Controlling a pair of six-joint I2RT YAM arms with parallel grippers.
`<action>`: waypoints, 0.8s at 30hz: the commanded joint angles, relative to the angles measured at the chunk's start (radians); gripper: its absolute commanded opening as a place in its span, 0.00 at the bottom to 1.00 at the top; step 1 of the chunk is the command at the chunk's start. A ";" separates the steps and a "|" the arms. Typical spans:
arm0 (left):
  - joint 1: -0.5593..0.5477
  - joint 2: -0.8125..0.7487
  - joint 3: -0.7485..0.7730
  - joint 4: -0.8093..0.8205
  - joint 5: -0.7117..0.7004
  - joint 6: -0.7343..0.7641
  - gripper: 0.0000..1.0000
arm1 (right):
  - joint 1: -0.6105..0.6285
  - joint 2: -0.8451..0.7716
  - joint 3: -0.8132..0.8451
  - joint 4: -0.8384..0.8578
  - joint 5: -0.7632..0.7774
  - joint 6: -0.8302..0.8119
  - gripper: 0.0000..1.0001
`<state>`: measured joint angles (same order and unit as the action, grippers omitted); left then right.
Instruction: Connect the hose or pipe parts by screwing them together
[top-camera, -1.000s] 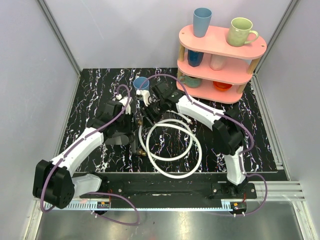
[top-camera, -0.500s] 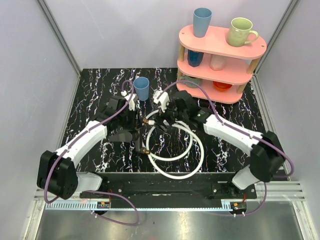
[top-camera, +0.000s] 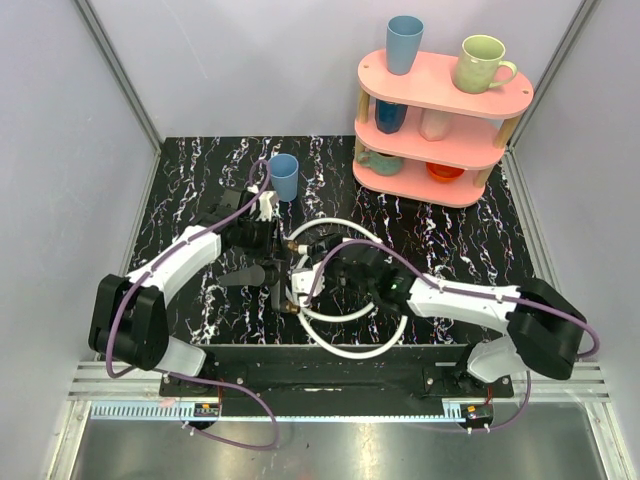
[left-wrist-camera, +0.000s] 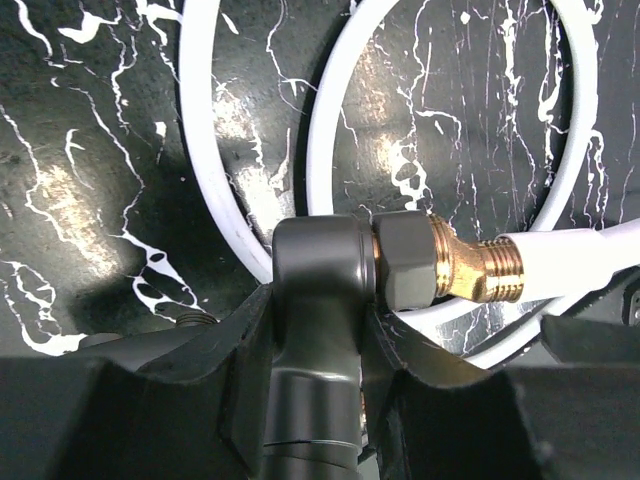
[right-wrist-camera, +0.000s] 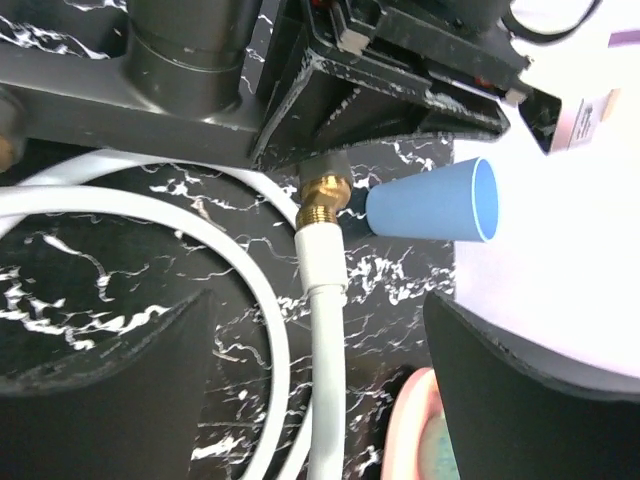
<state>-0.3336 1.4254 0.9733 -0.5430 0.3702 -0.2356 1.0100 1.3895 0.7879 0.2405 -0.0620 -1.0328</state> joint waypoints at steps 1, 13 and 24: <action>0.004 -0.010 0.085 0.026 0.136 -0.004 0.00 | 0.035 0.083 0.016 0.175 0.172 -0.205 0.87; 0.004 0.015 0.096 0.006 0.174 0.001 0.00 | 0.070 0.269 0.074 0.258 0.266 -0.325 0.19; 0.001 -0.106 0.030 0.166 0.144 -0.057 0.00 | -0.008 0.373 0.321 -0.036 -0.003 0.354 0.00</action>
<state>-0.3077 1.4616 0.9874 -0.5571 0.3492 -0.2062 1.0470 1.7393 0.9874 0.2859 0.1947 -1.0935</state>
